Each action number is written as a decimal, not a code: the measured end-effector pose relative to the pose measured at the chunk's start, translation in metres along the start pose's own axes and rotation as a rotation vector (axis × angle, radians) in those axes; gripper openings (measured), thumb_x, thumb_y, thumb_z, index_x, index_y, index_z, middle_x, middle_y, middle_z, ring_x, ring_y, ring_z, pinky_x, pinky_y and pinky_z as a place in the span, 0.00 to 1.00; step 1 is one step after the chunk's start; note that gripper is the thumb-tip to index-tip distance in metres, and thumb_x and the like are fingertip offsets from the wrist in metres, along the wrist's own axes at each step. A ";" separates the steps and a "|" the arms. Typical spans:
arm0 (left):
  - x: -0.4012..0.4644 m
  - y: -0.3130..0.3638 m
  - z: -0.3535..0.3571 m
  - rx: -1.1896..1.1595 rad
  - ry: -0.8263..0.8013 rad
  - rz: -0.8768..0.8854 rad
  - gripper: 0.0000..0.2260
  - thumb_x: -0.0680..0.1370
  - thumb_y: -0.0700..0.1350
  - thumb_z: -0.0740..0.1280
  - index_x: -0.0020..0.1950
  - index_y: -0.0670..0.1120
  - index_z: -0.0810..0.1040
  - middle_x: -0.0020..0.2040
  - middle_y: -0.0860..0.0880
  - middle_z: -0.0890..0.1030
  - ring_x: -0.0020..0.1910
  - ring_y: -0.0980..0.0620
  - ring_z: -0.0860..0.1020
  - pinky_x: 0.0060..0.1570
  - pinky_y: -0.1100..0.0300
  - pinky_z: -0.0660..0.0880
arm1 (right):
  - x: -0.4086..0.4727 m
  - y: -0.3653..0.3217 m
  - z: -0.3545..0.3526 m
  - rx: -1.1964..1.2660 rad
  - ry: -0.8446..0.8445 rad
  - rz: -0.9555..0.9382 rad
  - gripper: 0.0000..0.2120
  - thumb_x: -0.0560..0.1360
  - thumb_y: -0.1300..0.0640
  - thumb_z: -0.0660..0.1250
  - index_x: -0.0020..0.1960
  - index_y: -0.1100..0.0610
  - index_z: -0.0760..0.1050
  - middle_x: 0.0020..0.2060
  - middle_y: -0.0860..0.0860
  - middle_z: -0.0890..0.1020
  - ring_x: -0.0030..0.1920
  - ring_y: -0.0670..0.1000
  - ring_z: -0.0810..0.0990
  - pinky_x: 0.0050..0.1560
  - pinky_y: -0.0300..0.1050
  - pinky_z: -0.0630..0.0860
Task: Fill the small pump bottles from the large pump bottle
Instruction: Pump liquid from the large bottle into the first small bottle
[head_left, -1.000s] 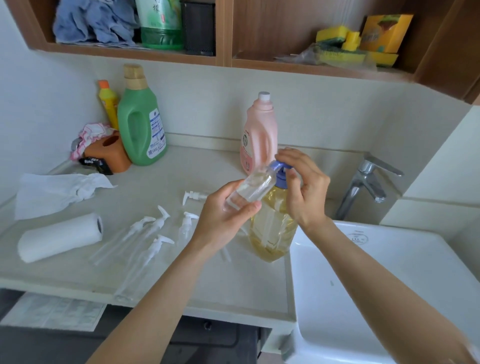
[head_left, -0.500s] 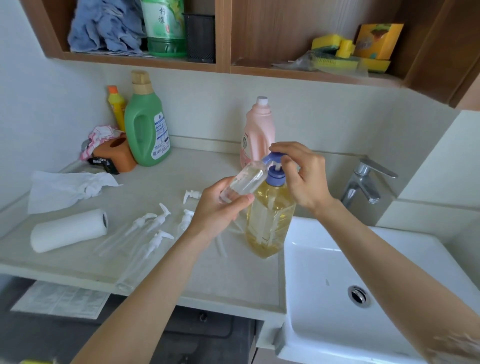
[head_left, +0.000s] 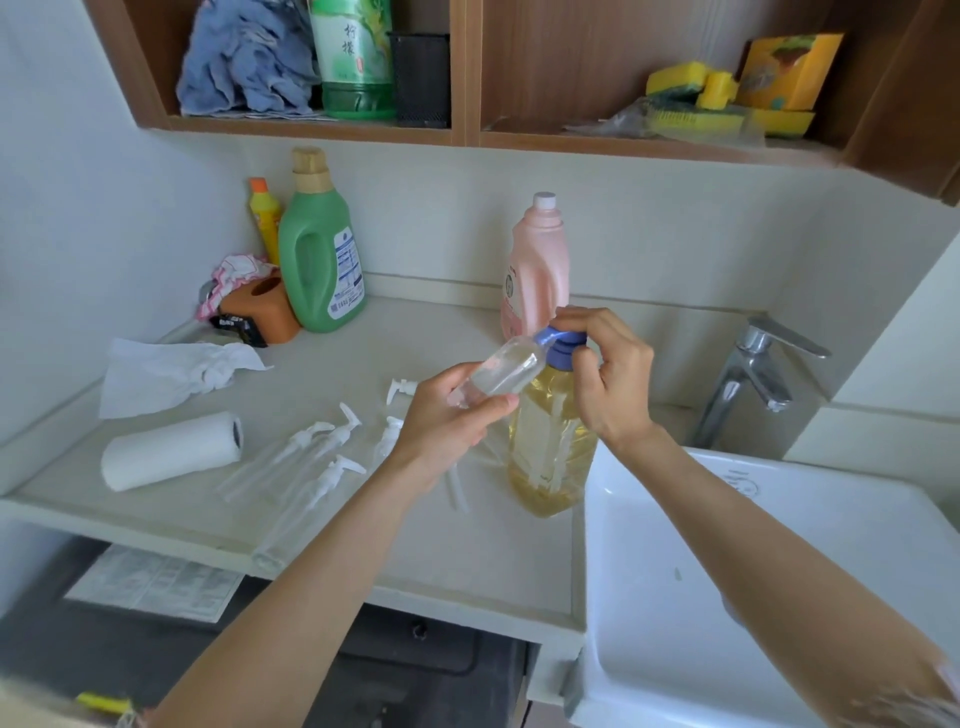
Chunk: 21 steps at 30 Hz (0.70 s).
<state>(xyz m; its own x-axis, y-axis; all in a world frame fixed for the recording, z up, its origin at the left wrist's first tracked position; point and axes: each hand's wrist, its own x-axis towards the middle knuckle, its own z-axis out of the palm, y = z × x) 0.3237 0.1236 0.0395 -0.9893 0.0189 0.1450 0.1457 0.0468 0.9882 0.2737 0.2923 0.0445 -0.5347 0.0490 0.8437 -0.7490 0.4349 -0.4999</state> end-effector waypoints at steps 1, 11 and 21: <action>0.000 0.001 -0.001 -0.005 -0.002 0.001 0.09 0.70 0.44 0.74 0.48 0.49 0.81 0.35 0.48 0.71 0.25 0.56 0.68 0.33 0.58 0.67 | 0.002 -0.003 -0.001 0.001 -0.009 0.015 0.18 0.67 0.62 0.54 0.45 0.63 0.82 0.45 0.47 0.81 0.48 0.48 0.80 0.51 0.34 0.74; 0.003 0.009 -0.002 -0.020 -0.026 0.026 0.08 0.72 0.44 0.73 0.51 0.49 0.80 0.40 0.43 0.73 0.26 0.56 0.68 0.31 0.62 0.66 | 0.030 -0.009 -0.014 -0.010 -0.144 -0.014 0.19 0.73 0.58 0.54 0.45 0.63 0.83 0.43 0.48 0.80 0.46 0.45 0.78 0.50 0.32 0.72; 0.006 0.000 0.000 -0.020 0.022 -0.018 0.10 0.67 0.46 0.73 0.48 0.49 0.81 0.37 0.42 0.73 0.26 0.54 0.65 0.30 0.62 0.64 | 0.000 0.011 0.007 0.082 0.039 -0.051 0.16 0.69 0.65 0.55 0.44 0.65 0.81 0.45 0.49 0.80 0.48 0.45 0.78 0.53 0.36 0.73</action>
<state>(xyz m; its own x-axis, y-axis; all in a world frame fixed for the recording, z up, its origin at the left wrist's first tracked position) 0.3175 0.1238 0.0400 -0.9917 -0.0041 0.1281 0.1280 0.0267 0.9914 0.2628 0.2911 0.0377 -0.4804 0.0641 0.8747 -0.8052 0.3630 -0.4688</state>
